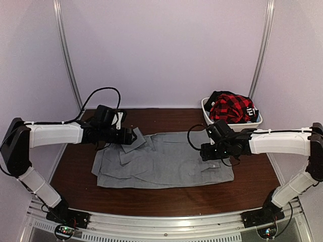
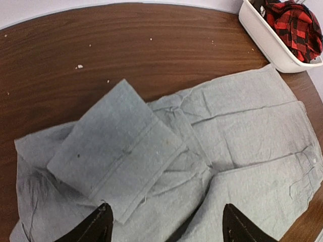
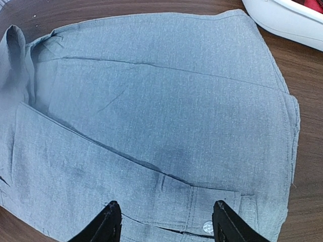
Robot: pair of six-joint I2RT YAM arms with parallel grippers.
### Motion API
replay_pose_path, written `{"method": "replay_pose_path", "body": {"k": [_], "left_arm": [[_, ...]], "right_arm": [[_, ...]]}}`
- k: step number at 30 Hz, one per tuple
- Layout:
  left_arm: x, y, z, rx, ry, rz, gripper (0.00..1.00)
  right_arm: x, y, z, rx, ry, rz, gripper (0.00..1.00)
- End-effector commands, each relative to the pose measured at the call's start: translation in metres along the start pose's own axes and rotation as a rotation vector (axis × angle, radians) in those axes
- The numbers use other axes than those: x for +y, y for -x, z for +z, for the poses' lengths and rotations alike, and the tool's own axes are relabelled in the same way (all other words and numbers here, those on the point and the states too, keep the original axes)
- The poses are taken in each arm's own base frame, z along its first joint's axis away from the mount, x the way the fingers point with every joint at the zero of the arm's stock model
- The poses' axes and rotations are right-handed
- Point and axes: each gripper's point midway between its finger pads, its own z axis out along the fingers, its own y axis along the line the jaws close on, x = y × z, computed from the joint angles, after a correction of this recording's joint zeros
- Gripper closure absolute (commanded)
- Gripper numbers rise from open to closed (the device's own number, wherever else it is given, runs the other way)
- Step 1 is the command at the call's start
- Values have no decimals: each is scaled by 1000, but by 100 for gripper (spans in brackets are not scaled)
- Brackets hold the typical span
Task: Fold and stack the long sleeve shirts
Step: Fold the flattened shirt at the center of the board, then pick up the 1/3-folded shirt from the center of the board.
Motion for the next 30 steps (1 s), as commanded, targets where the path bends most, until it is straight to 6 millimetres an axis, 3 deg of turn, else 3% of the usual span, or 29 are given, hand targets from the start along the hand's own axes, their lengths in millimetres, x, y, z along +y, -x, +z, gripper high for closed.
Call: {"method": "replay_pose_path", "body": {"k": [1, 10, 18, 21, 25, 30], "left_arm": [[4, 26, 24, 25, 51, 96, 24], [26, 57, 75, 65, 225, 158, 22], [52, 53, 115, 116, 358, 224, 22], [55, 51, 120, 127, 367, 235, 30], [55, 50, 116, 139, 372, 251, 52], [46, 65, 81, 74, 356, 238, 77]], "right_arm": [[12, 8, 6, -31, 43, -12, 37], [14, -1, 14, -17, 66, -19, 37], [18, -12, 23, 11, 94, -19, 37], [18, -18, 26, 22, 104, -9, 37], [15, -23, 27, 27, 101, -1, 38], [13, -21, 24, 19, 93, 2, 38]]}}
